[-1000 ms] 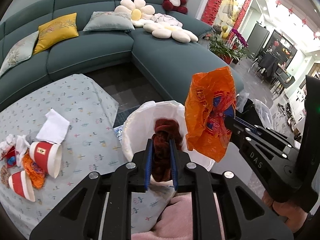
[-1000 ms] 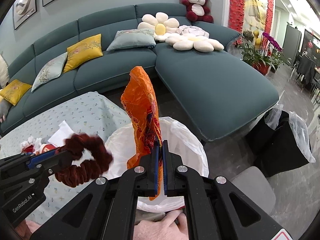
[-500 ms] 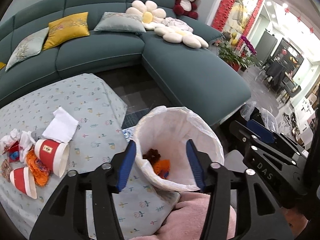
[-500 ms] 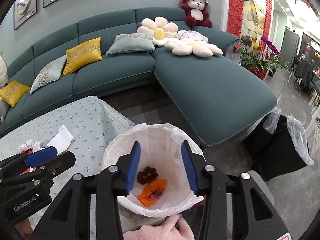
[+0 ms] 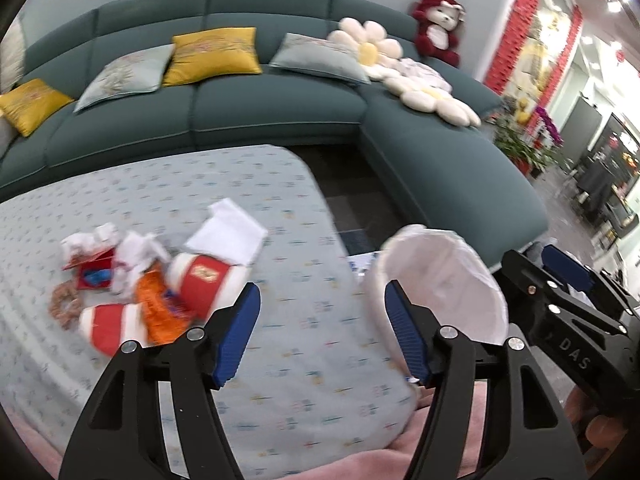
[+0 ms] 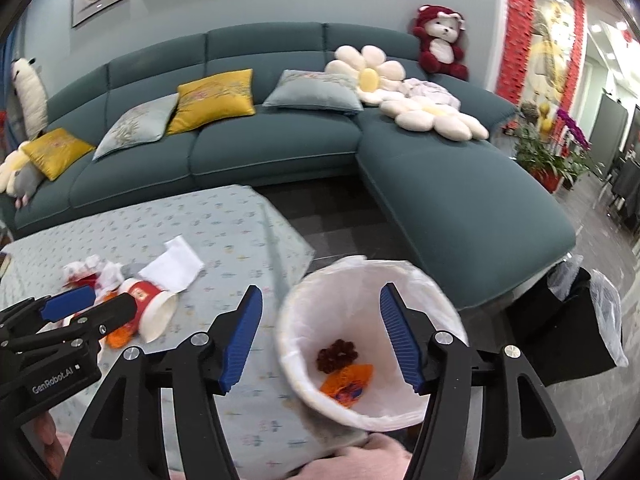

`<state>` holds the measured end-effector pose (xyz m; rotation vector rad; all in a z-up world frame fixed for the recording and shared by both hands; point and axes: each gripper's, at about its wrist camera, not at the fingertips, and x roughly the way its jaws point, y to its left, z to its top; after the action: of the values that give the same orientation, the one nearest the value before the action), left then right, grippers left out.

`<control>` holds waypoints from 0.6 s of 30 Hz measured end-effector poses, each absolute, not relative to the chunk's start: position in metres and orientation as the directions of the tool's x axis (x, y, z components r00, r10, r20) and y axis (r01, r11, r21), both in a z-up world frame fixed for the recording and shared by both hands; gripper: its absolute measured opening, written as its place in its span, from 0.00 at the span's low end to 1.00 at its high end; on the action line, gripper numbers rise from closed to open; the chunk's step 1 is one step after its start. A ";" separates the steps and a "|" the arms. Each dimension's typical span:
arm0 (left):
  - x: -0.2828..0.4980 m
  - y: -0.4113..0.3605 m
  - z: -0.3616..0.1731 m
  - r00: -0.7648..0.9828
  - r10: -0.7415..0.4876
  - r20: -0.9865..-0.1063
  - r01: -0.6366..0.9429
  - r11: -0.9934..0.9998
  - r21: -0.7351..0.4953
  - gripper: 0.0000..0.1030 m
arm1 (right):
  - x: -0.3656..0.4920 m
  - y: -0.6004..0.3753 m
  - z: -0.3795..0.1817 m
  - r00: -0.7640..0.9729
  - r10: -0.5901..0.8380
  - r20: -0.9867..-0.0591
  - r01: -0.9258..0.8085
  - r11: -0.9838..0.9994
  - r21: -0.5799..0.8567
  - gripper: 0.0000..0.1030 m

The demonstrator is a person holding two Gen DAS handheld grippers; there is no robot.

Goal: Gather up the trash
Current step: 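Move both tools back over the table toward the red-and-white paper cups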

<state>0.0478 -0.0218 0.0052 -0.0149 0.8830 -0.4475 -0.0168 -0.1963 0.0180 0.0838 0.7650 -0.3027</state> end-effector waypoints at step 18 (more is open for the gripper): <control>0.057 0.111 -0.028 0.606 -0.162 -0.779 0.170 0.983 -0.071 0.81 | 0.009 -0.094 0.002 0.680 -0.064 -0.731 0.141 0.989 0.044 0.57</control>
<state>0.0573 0.1111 -0.0275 0.0106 0.8994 -0.1919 0.0088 -0.0944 0.0017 0.0998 0.8158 -0.1156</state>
